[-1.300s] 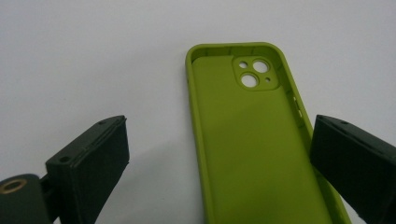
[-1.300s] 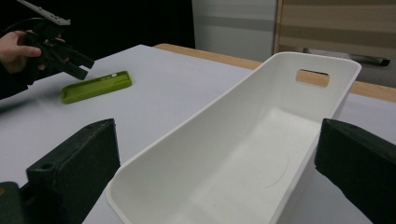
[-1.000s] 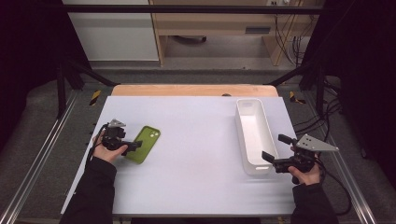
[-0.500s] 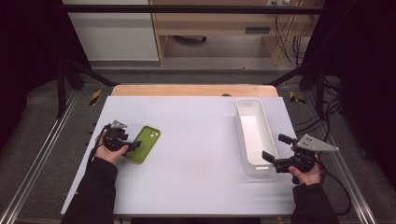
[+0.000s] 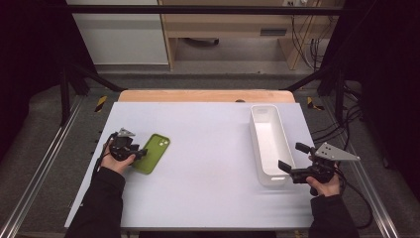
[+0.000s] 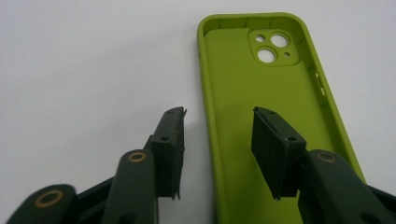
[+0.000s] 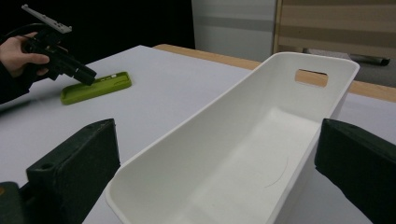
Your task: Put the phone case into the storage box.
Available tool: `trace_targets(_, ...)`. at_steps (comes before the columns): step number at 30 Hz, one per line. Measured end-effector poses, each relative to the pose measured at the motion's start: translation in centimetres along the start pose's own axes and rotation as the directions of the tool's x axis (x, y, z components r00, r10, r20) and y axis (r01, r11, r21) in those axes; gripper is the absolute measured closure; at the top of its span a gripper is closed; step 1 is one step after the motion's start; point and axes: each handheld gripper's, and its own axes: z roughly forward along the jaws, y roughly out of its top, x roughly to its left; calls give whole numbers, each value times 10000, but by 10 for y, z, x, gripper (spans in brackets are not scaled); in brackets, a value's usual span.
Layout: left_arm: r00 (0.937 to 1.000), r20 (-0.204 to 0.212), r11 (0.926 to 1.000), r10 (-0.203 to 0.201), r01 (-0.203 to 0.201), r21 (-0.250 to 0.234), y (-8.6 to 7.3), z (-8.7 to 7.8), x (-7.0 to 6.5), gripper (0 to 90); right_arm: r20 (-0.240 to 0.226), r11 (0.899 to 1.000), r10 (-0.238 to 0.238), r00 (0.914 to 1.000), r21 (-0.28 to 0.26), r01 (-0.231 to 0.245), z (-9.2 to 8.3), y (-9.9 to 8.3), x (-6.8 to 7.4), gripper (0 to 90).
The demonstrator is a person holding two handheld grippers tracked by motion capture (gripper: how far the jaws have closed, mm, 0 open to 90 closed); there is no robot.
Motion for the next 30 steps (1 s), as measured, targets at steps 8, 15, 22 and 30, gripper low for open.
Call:
trace_targets(8,10000,-17,9998,2,-2,175,-1,1,0,640,-20,10000,16,10000,-10,-16,0,0,0,5)
trace_targets(15,10000,36,9997,-74,73,235,0,1,0,716,6,10000,20,10000,9,-20,0,0,0,5)
trace_targets(22,9999,47,9996,-119,117,266,0,1,-2,773,9,10000,16,10000,18,-16,0,0,0,5)
trace_targets(30,9998,-34,9995,-176,177,264,0,1,-1,808,3,10000,20,10000,13,-20,0,0,0,5)
